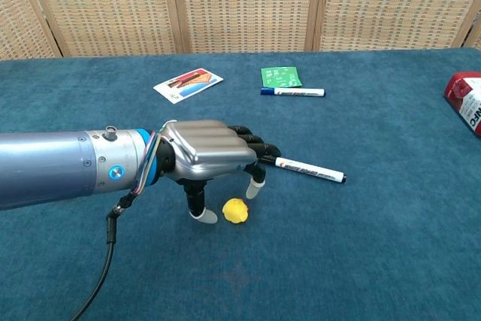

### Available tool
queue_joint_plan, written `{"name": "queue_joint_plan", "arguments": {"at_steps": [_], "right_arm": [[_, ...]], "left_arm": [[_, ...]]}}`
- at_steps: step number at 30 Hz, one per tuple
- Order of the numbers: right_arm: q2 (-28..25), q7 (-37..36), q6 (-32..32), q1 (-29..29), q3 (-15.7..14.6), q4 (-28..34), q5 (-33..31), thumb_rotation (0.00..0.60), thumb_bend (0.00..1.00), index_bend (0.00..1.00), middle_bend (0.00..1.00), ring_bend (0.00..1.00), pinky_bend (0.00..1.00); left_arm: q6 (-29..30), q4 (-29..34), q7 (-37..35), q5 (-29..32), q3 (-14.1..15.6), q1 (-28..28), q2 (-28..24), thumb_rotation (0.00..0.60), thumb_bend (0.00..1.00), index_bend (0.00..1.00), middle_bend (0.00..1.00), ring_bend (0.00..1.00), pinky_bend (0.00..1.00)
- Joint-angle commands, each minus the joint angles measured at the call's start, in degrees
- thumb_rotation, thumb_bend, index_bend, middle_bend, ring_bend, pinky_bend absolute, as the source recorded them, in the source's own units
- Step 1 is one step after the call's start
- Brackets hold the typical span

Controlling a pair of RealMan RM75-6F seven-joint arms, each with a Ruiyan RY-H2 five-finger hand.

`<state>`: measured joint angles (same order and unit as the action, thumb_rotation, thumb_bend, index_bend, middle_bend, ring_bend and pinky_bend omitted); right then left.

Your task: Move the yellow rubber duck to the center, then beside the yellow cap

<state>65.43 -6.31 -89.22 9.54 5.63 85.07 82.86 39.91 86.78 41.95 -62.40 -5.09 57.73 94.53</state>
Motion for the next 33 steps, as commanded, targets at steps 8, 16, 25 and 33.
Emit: {"name": "queue_joint_plan", "arguments": {"at_steps": [8,16,25,33], "right_arm": [[-0.5,-0.9,0.2,-0.6,0.9,0.2,0.0,0.600,0.01,0.00,0.00,0.00,0.00],[-0.8,-2.1,0.4,-0.9,1.5,0.1,0.1,0.600,0.01,0.00,0.00,0.00,0.00],[-1.0,-2.8,0.6,-1.3,2.0,0.2,0.5,0.600,0.01,0.00,0.00,0.00,0.00],[-1.0,-2.5,0.7,-1.5,2.2,0.6,0.8,0.600,0.01,0.00,0.00,0.00,0.00]], "left_arm": [[1.1,-3.2,1.6,2.6,0.6,2.5,3.9,0.600,0.24,0.40,0.00,0.00,0.00],[3.0,-4.2,2.3,3.4,1.4,3.0,5.1,0.600,0.25,0.49,0.00,0.00,0.00],[4.2,-3.3,1.7,3.9,1.5,3.4,4.6,0.600,0.29,0.54,0.00,0.00,0.00],[6.8,0.5,1.6,3.4,1.2,3.1,1.1,0.600,0.30,0.54,0.00,0.00,0.00]]}}
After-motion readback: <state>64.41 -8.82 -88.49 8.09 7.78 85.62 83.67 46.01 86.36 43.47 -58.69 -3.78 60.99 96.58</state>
